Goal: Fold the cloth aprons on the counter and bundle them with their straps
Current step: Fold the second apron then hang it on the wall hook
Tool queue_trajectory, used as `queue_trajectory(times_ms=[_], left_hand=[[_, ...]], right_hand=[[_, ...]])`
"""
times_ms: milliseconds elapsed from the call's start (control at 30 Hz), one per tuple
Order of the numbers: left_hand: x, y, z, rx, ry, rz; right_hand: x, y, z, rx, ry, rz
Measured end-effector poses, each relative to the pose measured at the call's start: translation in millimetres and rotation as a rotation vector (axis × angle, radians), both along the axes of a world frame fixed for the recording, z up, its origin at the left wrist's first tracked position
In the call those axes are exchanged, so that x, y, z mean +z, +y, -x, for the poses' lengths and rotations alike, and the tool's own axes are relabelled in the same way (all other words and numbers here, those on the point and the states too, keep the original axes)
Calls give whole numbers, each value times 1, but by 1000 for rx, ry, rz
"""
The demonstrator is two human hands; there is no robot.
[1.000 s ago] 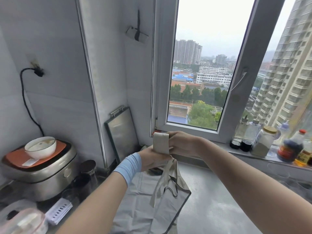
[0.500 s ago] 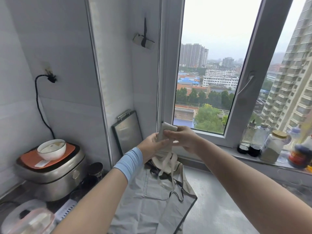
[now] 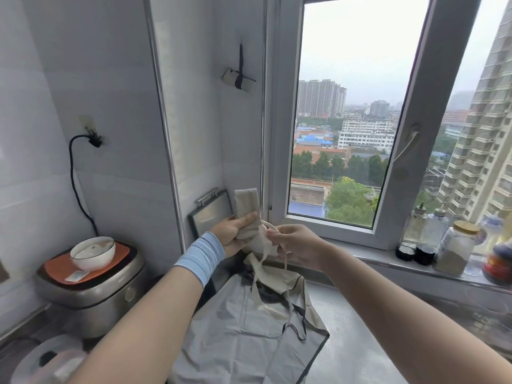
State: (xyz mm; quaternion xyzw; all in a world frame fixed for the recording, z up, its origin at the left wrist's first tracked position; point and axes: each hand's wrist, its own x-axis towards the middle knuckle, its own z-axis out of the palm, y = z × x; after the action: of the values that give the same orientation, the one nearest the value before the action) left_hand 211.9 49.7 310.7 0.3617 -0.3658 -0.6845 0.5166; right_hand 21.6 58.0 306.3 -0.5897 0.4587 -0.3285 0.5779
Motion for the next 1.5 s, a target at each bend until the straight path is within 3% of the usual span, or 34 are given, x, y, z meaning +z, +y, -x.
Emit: queue_trajectory(times_ms=[167, 300, 400, 467, 567, 633, 700, 767, 833, 967, 1100, 1200, 1267, 1367, 1433, 1500], left_hand=[[7, 0, -9, -41, 126, 12], [16, 7, -21, -142, 232, 99], [23, 18, -24, -397, 157, 198], [29, 27, -17, -646, -23, 224], [21, 33, 8, -1035, -537, 259], [6, 33, 27, -1197, -859, 168], [-13, 32, 42, -1163, -1184, 94], [-31, 27, 47, -940, -1501, 150], [-47, 18, 43, -669, -1616, 179], [-59, 6, 27, -279, -1318, 4], [-58, -5, 3, 19, -946, -45], [-51, -12, -13, 92, -914, 45], [-44, -11, -17, 123, -792, 85], [-34, -2, -13, -18, -571, 94], [-34, 0, -6, -167, -624, 104], [-44, -4, 1, -243, -804, 154]], right_hand=[[-9, -10, 12, -123, -154, -119], [-29, -12, 35, -10, 216, -227], [-41, -22, 48, -80, 451, -261], [-35, -25, 53, -102, 539, -263], [-16, -29, 53, -189, 651, -160], [-1, -33, 47, -205, 716, -90], [13, -39, 40, -214, 752, -21], [28, -43, 35, -216, 775, 52], [40, -39, 31, -137, 773, 80], [49, -23, 22, 131, 619, 20], [32, -15, 26, 368, 167, -187], [0, -11, 31, 485, -194, -397], [-26, -11, 33, 437, -373, -494], [-56, -22, 40, 269, -433, -575], [-65, -31, 45, 190, -338, -618], [-69, -40, 47, 142, -163, -620]])
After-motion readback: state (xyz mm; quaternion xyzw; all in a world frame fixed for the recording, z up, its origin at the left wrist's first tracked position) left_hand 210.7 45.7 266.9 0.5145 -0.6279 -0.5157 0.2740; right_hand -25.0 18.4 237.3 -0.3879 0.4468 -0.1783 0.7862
